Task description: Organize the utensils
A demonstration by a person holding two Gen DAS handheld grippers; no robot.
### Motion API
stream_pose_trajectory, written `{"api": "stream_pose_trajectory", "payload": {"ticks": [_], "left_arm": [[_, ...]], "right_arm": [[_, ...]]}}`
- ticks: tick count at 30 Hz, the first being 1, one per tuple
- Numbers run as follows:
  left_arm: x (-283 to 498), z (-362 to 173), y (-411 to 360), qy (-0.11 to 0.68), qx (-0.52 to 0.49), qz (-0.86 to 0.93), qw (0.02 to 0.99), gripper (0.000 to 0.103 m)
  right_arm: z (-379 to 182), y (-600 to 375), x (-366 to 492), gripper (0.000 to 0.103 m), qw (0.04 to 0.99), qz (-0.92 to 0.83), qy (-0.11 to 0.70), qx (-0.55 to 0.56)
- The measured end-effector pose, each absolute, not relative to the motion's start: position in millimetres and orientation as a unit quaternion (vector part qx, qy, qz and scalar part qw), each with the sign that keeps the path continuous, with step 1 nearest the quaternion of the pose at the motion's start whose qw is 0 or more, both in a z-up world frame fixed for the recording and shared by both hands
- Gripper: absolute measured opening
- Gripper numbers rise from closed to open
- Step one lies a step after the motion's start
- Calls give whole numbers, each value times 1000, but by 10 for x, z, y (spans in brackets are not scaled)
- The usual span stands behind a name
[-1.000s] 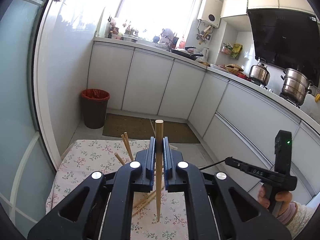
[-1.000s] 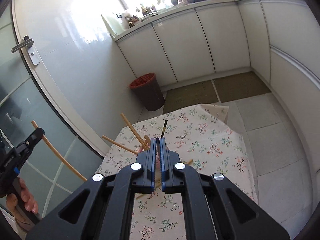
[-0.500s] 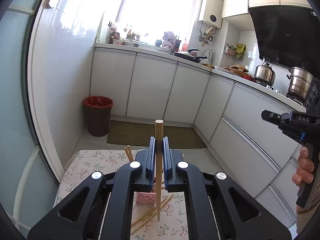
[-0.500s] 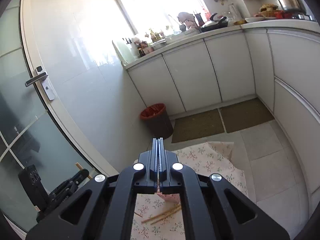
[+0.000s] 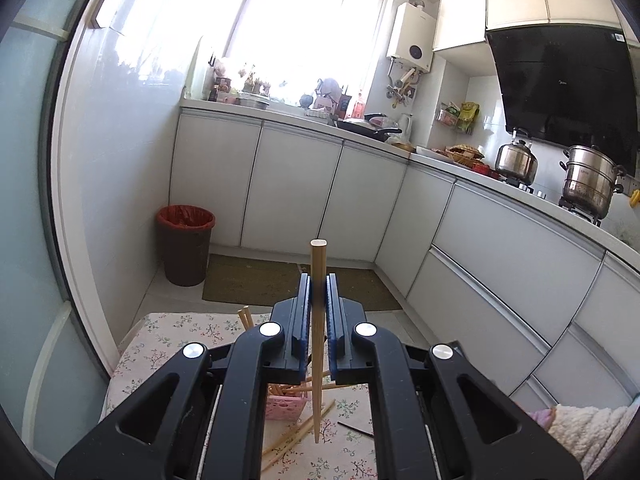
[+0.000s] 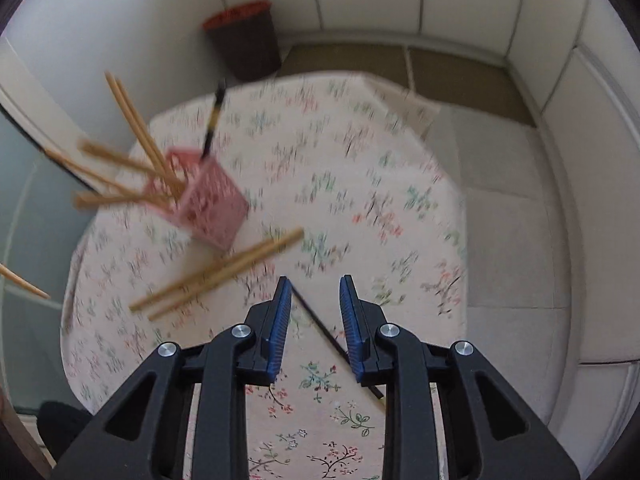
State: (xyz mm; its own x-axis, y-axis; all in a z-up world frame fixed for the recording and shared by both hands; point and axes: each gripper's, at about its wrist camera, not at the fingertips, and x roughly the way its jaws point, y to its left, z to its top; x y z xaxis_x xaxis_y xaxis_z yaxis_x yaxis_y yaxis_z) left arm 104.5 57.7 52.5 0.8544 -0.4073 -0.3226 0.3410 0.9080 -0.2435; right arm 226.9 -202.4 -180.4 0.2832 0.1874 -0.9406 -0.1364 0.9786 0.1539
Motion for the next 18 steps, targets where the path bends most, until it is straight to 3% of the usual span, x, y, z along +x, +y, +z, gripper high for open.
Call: {"api": "stream_pose_trajectory", "payload": {"ticks": [4,7,12,15,18], "left_arm": [[1047,512,598,193,-91,-191,958,6],[1069,454,608,202,-96,-193,955,6],[1067,410,616,206,-96,-192,955,6],[1059,405,658,206,-99,-190,955,6],[1061,400,672,207,-102,-188,955,6]], "right_arm": [[-2201,-1830,2322,26,790,118,602,-15],[-2356,-1676,2340,37,783,130,605,-57],[-2527,-1554,2372,40,774,143,609,-99],[-2563,-1531,2412,51,778,149,602,-97],[-2575,-1502,2464,55,784,142,596,-100]]}}
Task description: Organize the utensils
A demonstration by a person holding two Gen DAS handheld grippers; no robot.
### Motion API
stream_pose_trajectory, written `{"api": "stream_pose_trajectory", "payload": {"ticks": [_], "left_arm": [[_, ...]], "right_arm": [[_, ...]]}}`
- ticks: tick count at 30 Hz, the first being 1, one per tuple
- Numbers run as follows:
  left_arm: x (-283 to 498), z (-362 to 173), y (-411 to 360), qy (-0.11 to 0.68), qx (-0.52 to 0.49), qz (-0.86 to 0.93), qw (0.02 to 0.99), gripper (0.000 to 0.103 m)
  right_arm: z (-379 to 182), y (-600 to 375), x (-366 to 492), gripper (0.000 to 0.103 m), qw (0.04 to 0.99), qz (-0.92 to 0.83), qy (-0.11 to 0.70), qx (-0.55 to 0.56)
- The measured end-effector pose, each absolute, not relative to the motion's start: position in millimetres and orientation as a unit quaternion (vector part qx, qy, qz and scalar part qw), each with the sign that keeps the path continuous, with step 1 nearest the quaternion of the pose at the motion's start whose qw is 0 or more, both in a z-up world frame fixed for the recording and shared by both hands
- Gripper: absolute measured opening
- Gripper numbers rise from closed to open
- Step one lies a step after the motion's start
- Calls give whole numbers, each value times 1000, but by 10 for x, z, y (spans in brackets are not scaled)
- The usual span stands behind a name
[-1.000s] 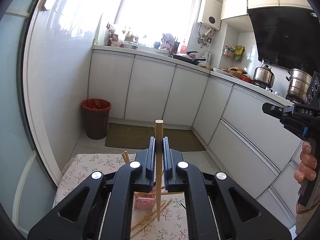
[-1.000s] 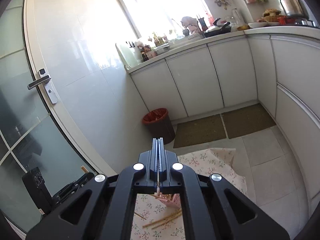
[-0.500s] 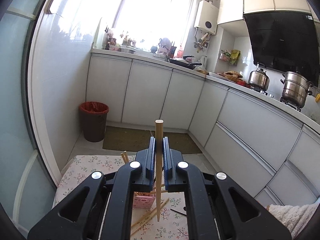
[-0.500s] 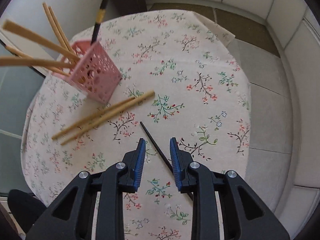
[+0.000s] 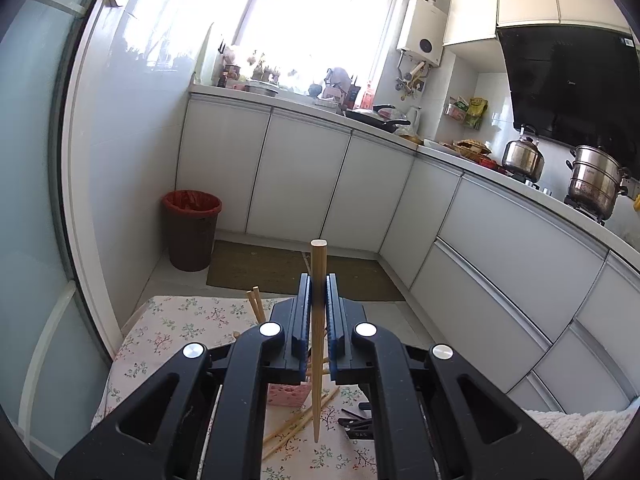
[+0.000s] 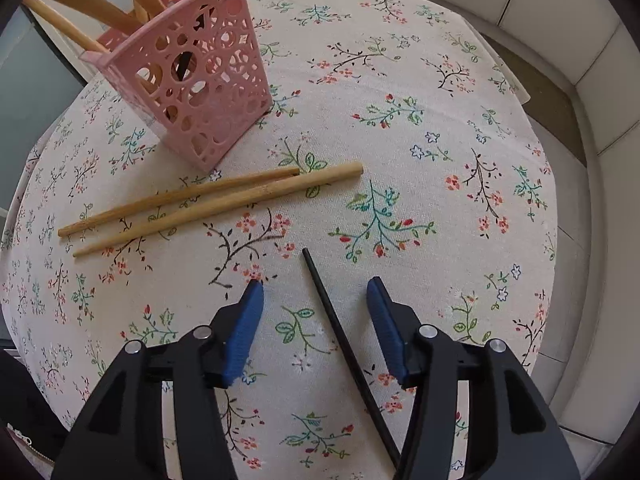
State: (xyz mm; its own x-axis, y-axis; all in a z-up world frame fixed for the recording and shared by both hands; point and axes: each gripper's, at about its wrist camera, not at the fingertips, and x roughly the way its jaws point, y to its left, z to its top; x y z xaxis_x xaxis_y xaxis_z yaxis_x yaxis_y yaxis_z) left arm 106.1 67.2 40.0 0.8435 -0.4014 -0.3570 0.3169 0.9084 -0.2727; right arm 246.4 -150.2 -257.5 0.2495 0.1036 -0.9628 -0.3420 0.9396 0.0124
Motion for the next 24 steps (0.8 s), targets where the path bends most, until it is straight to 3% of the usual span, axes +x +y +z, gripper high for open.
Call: {"api": "stream_pose_trajectory", "payload": {"ticks": [1,3,5,10,24], "left_arm": [[1062,399,671,207,-103,-188,955,6],[1056,393,673,208,-105,-188,954,6],[1044,391,672,209,-105,-189,954,6],[997,422,689,209,-107,-192,953,6],[712,509,594,209,-101,-205,951,6]], "right_arm": [[-2569,-1482,2479,48,785,137,594,-108],[-2546,-1505,2507,13,783,130,599,-104],[-2562,-1545,2480,5,779,129,606,-98],[-2413,-1600,2145,4,806,83,574,-119],[-955,-1829,908,4,905,53,421,-32]]}}
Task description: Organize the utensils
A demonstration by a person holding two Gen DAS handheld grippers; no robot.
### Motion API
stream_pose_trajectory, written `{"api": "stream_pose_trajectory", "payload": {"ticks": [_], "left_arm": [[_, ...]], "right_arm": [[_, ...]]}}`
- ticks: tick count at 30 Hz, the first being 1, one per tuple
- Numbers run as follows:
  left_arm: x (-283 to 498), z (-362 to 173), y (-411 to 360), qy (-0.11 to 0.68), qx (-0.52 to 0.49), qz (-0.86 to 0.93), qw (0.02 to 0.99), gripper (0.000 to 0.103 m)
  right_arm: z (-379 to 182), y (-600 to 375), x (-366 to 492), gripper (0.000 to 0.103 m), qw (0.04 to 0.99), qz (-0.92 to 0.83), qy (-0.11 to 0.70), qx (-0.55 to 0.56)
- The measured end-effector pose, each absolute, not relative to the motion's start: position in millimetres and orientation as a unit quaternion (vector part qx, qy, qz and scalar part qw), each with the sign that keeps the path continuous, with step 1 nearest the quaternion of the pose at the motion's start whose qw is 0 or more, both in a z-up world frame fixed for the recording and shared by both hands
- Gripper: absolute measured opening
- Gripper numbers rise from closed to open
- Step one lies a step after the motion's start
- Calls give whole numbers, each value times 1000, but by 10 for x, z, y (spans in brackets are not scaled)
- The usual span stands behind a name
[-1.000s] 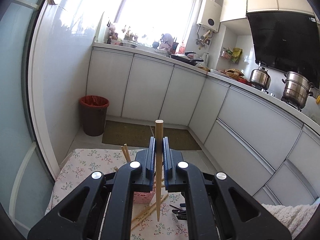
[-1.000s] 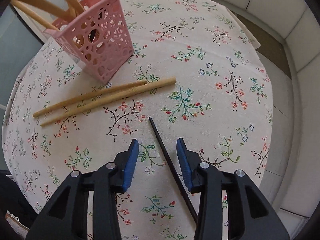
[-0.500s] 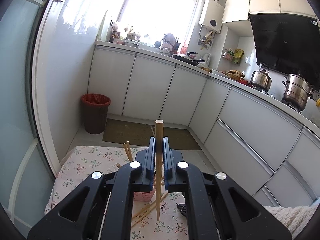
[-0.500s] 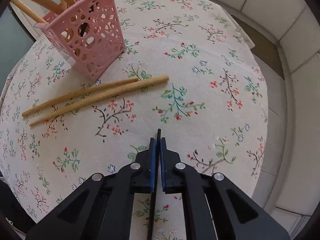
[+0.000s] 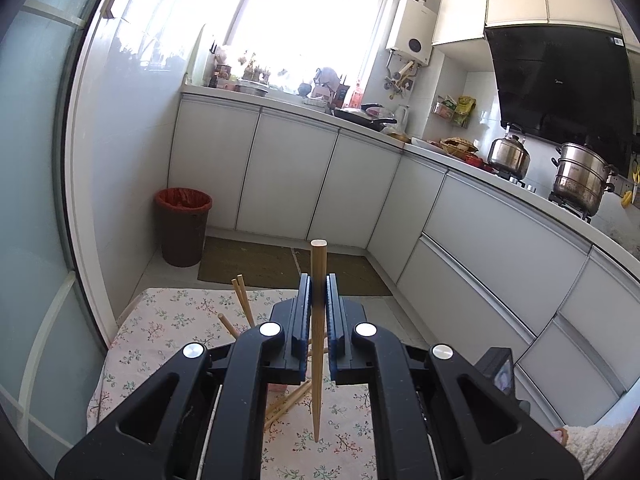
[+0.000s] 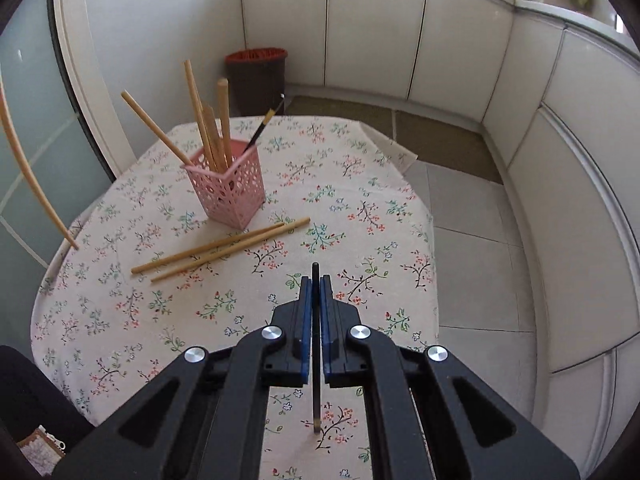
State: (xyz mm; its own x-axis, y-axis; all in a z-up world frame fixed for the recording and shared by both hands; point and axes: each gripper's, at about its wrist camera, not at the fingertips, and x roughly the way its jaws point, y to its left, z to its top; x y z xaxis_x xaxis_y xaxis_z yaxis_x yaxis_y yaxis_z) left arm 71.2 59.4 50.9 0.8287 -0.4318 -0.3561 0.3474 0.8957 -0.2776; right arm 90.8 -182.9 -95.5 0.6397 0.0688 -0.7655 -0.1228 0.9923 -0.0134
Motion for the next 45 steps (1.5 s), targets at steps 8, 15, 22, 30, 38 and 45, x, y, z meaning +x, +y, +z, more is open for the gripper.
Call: {"api": "stream_pose_trajectory", "payload": {"ticks": [8,15,22,30,38,45], "left_arm": [[693,557,643,204,-99,-192,955,6],[780,590,658,200,-100,-186,957,6],[965,583,569,200,-96,-184,958,6],[1353,533,368,177,-88,-168,966,7],[1863,184,182,165,-72,-129,975,7],[1746,164,475,150,-123,-123,973,7]], "right_arm": [[-199,-1557,695,4,931,102,351,-19],[424,-1495,651,4,940,138,313,-5],[963,-1471,757,4,947,168,272,30],[1254,-1362,1267,4,969,140,197,50],[831,-1240,1850,4,974,119,186,53],[475,-1220,2174,4,965,117,221,83]]}}
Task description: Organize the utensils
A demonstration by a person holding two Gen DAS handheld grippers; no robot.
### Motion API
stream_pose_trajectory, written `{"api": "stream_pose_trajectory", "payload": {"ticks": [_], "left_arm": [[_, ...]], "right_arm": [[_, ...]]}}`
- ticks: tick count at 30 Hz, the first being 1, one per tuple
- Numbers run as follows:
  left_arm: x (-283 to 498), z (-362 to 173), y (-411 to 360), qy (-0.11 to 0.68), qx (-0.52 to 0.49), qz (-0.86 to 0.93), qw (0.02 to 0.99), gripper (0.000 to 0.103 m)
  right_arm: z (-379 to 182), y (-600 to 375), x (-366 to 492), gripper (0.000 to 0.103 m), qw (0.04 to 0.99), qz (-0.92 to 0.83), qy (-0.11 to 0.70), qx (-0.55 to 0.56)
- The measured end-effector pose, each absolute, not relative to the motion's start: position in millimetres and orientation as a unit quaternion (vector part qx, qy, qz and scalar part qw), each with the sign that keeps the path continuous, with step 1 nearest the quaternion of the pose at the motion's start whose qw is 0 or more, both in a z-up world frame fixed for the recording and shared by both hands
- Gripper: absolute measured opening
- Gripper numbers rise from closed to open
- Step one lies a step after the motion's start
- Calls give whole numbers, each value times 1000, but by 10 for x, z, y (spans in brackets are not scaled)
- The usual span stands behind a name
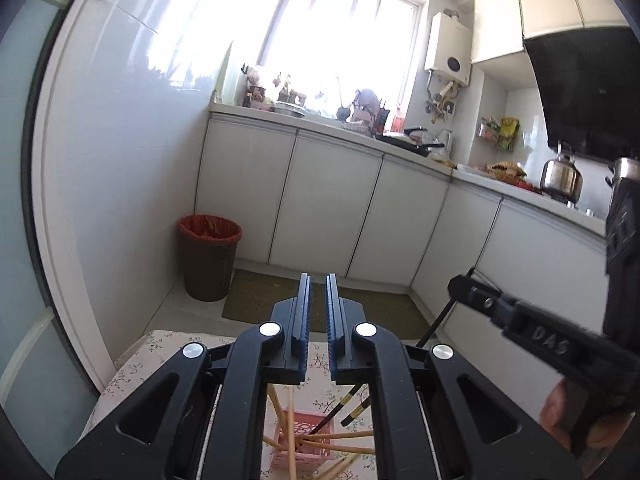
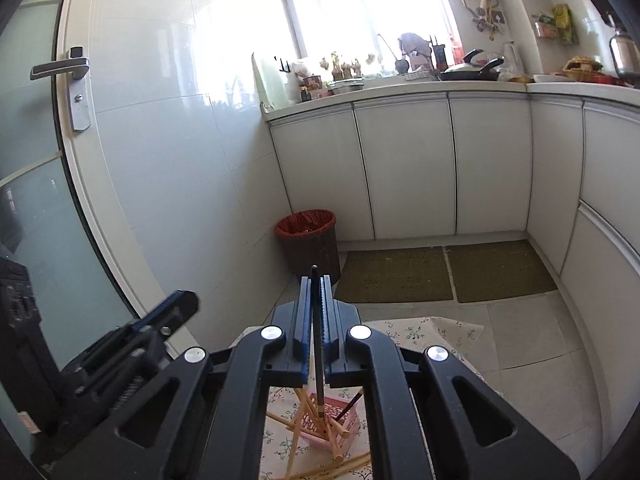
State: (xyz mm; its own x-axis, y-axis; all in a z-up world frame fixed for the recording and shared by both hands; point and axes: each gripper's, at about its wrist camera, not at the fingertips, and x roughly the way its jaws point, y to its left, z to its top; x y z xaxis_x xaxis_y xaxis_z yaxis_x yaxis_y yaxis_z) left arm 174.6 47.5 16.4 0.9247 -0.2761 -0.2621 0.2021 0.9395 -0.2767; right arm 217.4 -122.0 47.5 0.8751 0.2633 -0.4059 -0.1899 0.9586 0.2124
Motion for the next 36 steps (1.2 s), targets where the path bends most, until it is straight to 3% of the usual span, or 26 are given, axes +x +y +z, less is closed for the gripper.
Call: {"api": "stream_pose_trajectory", "payload": {"ticks": [5,7,14,15,17,18,19,24,36], "left_arm": [[1483,433,830,112,-149,-103,977,8],[1418,468,954,113,-157,-100,976,14],[1603,217,1058,225,-159,-140,951,15],[1630,179,1025,241,-152,-149,947,18],[1701,108,893,286,-121,-182,933,33],[1737,47,787,315,-94,-200,923,45],[1747,-29,694,335,-74,-206,916,49],[1865,-559,467,421,-11,-191,887,51],[1931,-1092,121,483,61,-204,850,49]], "right_arm": [[389,-1073,2240,4,966,113,217,78],[362,-1053,2233,4,966,112,218,81],[471,-1094,2102,4,968,115,204,89],[503,-1105,2075,4,969,115,200,90],[555,-1141,2028,4,970,115,194,95],[579,-1168,2002,4,970,116,191,99],[601,-1194,1983,4,969,116,190,103],[676,-1327,1858,4,970,115,182,109],[726,-1613,1782,4,969,116,177,130]]}}
